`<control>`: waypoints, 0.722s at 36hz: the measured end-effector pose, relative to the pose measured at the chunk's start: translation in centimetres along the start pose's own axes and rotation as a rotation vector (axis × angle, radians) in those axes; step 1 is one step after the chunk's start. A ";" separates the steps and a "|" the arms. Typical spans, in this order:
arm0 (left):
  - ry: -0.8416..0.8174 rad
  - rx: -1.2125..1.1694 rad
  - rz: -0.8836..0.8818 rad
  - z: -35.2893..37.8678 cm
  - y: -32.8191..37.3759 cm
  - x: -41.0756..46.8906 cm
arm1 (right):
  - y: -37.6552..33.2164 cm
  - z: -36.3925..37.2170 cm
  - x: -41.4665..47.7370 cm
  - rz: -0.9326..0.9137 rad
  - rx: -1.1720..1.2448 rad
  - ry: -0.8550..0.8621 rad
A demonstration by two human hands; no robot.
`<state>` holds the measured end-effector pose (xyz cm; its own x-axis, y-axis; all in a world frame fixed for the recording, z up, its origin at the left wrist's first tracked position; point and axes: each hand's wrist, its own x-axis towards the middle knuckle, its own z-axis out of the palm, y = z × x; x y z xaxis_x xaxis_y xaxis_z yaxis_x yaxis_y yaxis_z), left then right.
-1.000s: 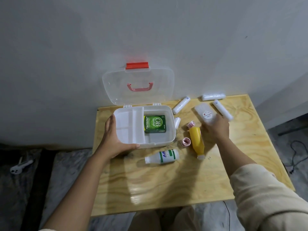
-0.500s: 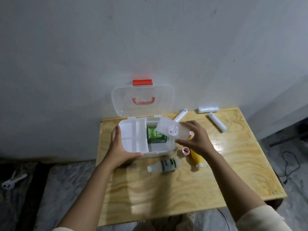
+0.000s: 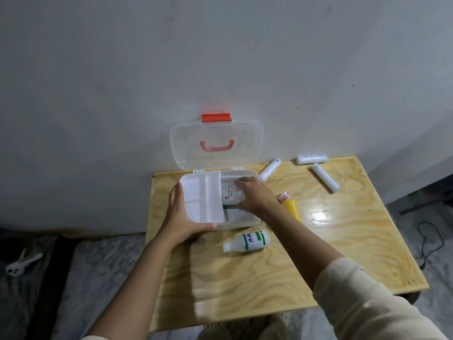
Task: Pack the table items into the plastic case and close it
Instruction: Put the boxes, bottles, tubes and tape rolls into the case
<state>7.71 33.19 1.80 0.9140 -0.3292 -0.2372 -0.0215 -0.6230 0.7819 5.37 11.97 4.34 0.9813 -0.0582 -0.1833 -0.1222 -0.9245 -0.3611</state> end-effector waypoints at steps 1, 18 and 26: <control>0.001 -0.001 0.001 0.0 0.0 0.0 | -0.1 0.3 0.1 -0.006 0.010 -0.001; 0.006 -0.006 0.037 0.0 0.0 -0.2 | -0.3 2.1 0.6 -0.047 -0.056 0.126; 0.006 -0.006 0.045 0.0 0.2 -0.2 | -0.2 1.6 0.4 -0.009 0.013 0.099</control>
<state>7.54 33.15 2.01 0.9147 -0.3525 -0.1979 -0.0606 -0.6036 0.7950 5.59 12.76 2.83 0.9922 -0.0872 -0.0892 -0.1146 -0.9201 -0.3747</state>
